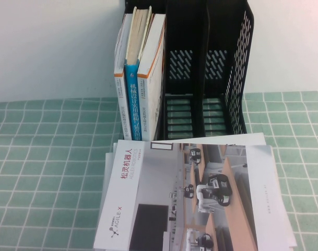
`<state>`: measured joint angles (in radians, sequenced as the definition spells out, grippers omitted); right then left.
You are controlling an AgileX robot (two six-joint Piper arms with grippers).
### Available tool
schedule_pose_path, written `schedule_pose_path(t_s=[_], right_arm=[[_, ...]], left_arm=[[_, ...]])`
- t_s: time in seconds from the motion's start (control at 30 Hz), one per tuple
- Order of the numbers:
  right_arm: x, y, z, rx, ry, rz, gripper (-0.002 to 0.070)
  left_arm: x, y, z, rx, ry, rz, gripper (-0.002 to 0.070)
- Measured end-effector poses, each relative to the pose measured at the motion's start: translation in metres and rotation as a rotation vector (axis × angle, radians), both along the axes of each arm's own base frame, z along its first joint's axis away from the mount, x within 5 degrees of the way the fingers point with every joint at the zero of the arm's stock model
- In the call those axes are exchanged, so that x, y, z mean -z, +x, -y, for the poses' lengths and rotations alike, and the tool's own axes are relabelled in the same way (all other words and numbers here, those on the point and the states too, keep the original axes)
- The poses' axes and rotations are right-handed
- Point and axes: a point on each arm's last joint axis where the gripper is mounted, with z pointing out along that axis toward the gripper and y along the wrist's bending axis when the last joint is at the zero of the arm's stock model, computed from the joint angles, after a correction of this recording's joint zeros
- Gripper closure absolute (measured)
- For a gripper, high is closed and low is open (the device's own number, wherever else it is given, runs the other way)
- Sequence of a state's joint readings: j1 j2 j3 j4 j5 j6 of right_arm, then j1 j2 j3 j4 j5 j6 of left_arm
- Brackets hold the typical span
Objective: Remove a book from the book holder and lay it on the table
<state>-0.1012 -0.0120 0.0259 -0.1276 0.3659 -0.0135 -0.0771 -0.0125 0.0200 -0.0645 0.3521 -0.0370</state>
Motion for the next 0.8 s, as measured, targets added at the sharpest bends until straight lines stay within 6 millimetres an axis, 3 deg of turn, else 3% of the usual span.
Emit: schedule_pose_path(t_s=[0.23,0.37,0.63,0.8], right_arm=[[0.000,0.000,0.000,0.000,-0.010,-0.001,0.0678],[-0.004,0.001,0.000,-0.007,-0.033,0.046,0.0678],[-0.041,0.006,-0.004,-0.061,-0.113,0.454,0.0678],[-0.066,-0.001,-0.008,-0.094,-0.074,0.745,0.0678]], left_arm=[[-0.002,0.001,0.000,-0.001,0.000,0.025,0.0676],[-0.013,0.004,-0.001,-0.010,-0.011,0.156,0.0676],[-0.043,0.003,-0.003,-0.033,-0.048,0.494,0.0676],[-0.053,0.001,-0.004,-0.041,-0.058,0.597,0.0676]])
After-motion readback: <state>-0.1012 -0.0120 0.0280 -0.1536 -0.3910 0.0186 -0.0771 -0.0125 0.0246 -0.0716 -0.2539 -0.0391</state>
